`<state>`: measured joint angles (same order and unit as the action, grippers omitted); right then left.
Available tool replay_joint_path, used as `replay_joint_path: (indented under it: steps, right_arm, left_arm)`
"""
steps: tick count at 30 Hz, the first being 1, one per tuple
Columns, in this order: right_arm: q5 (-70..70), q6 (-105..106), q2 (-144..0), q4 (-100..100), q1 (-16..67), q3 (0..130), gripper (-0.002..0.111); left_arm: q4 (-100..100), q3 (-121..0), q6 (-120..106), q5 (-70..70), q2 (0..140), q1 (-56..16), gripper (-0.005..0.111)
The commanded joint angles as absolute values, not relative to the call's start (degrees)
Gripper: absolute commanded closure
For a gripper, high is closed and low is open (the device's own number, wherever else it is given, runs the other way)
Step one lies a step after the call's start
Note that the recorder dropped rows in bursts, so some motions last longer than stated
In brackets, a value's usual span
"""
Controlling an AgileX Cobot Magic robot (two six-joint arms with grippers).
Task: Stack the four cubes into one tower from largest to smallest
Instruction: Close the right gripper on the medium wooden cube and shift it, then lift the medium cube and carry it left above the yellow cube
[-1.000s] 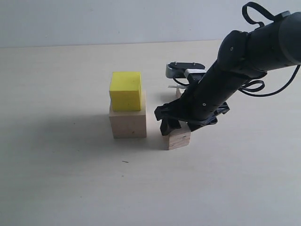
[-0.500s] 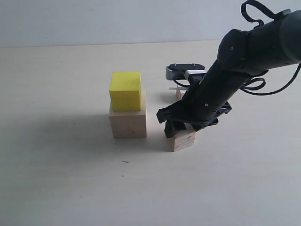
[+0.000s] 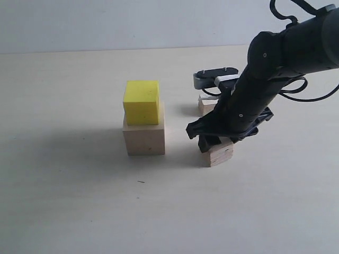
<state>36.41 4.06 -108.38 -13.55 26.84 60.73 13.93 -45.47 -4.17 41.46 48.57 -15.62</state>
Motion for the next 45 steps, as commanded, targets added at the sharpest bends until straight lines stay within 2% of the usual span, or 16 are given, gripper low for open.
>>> replay_joint_path:
  steps: [1, 7, 11, 20, 27, 40, 43, 45]
  right_arm:
    - [39.02, 5.1, -108.49, -11.42, 26.68, 60.41, 0.083]
    - [40.0, 6.45, -108.49, -11.33, 26.68, 60.41, 0.046]
    - [40.83, 6.45, -108.49, -10.17, 26.68, 60.41, 0.036]
    - [40.7, 6.33, -108.28, -10.91, 26.68, 60.9, 0.036]
    - [52.01, 5.78, -108.41, -10.05, 26.68, 70.12, 0.04]
    - [52.04, 4.28, -113.05, -9.18, 26.68, 70.24, 0.041]
    - [51.12, 4.28, -113.05, -8.93, 26.68, 70.24, 0.045]
    - [51.03, 4.28, -113.05, -8.82, 26.68, 70.24, 0.054]
  left_arm:
    - [14.28, -45.28, -4.25, 41.65, 48.74, -15.94, 0.107]
    - [14.28, -45.28, -4.25, 41.89, 48.74, -15.94, 0.107]
    - [14.28, -45.28, -4.25, 41.89, 48.74, -15.94, 0.107]
    - [14.28, -45.28, -5.6, 41.57, 48.74, -15.94, 0.107]
    - [14.28, -45.28, -5.72, 41.54, 48.74, -15.94, 0.107]
    - [14.28, -45.28, -5.72, 41.65, 48.74, -15.94, 0.107]
    - [14.28, -45.28, -5.72, 41.65, 48.74, -15.94, 0.107]
    - [14.28, -45.28, -5.72, 41.65, 48.74, -15.94, 0.107]
